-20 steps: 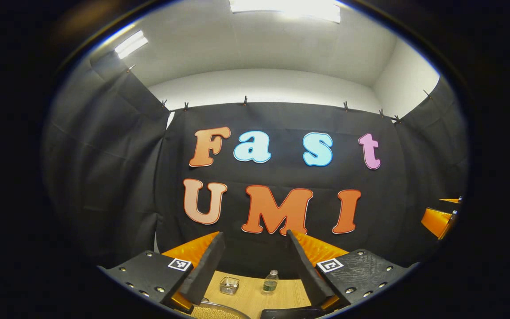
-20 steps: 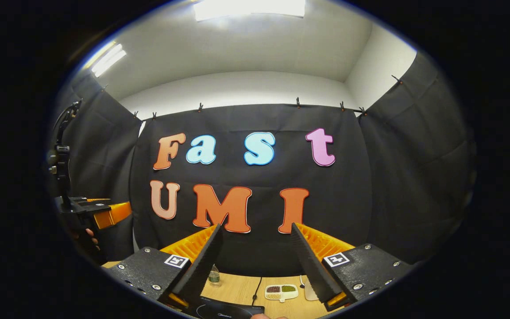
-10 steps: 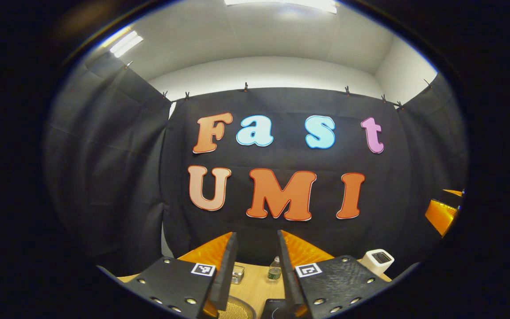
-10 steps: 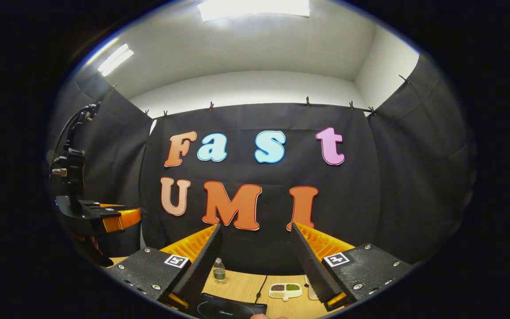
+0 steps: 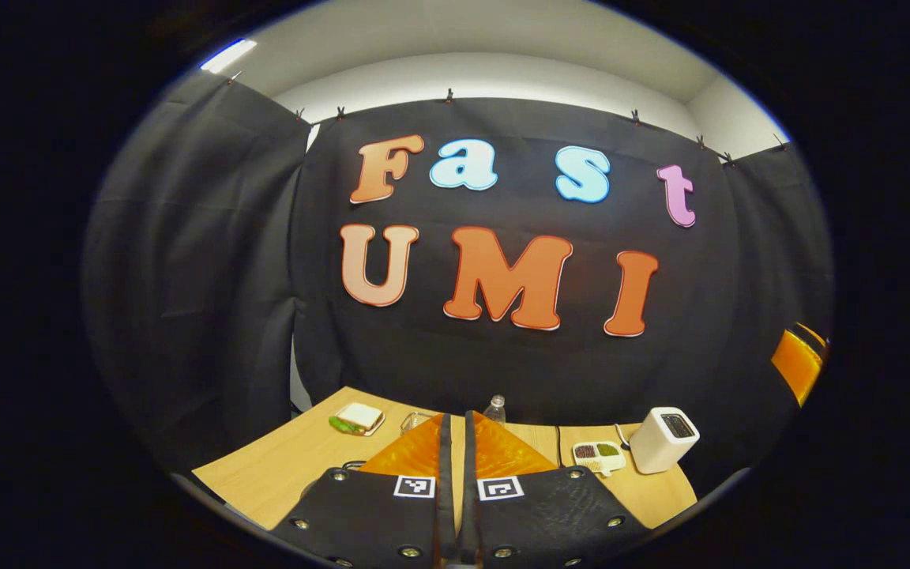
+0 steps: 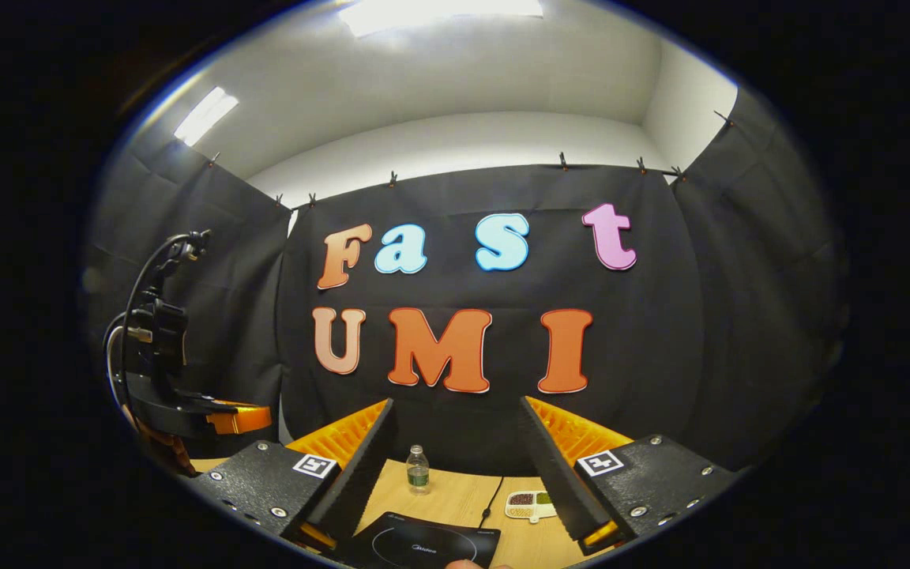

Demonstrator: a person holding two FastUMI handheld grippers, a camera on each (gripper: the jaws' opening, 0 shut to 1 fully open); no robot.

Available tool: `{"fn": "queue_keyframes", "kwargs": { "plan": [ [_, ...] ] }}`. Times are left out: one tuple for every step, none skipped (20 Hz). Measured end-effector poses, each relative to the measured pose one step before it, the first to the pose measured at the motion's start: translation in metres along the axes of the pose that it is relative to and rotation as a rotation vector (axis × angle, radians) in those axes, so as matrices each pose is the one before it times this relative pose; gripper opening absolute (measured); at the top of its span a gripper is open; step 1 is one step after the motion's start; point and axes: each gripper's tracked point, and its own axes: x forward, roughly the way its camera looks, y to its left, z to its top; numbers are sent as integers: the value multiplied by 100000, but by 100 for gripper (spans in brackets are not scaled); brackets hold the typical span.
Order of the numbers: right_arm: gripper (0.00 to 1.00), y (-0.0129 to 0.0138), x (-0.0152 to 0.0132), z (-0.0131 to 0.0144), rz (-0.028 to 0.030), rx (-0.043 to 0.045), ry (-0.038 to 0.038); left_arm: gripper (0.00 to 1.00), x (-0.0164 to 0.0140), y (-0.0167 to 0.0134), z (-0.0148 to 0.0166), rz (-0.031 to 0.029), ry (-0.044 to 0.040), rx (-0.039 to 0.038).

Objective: First push the handle of the pot to place it horizontally, then grasp the pot with both hands and set it on the induction cooktop.

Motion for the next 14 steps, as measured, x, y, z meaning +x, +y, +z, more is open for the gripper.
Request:
{"fn": "queue_keyframes", "kwargs": {
  "plan": [
    [95, -131, -74, -312, 12, -707, 795, 5, -182, 463, -871, 1088, 2703, 166],
    [98, -210, -83, -392, -210, -491, 797, 5, -75, 373, -878, 806, 2878, 51],
    [95, 92, 8, -348, 35, 221, 747, 5, -21, 374, -851, 1018, 2349, -111],
    [95, 259, 25, -343, 348, 991, 629, 5, 35, 278, -1033, 103, 3473, 146],
    [95, 210, 74, -335, -35, 1126, 877, 5, 159, 313, -1016, 242, 2930, 153],
    [95, 268, 97, -390, 228, 1065, 828, 5, 198, 201, -895, -598, 3511, 767],
    [95, 225, 136, -304, -57, 706, 814, 5, 287, 304, -801, -546, 2531, 1147],
    [95, 219, 232, -412, -186, 302, 955, 5, 279, 144, -768, -1152, 2826, 1405],
    [95, 226, 276, -560, -532, 52, 1096, 5, 411, 43, -861, -1588, 2512, 1478],
    [95, 270, 274, -523, -436, -109, 1216, 5, 389, 207, -837, -1081, 2796, 1988],
    [95, 286, 229, -541, -523, -187, 1142, 5, 353, 245, -804, -1525, 1991, 1997],
    [95, 370, 269, -396, -136, -310, 578, 5, 473, 161, -697, -1776, 2401, 2146],
    [95, 376, 195, -392, -304, -476, 677, 5, 523, -48, -972, -1964, 2827, 2245],
    [95, 437, 356, -412, -105, -488, 307, 5, 376, 48, -924, -1615, 2964, 2604]
  ]
}}
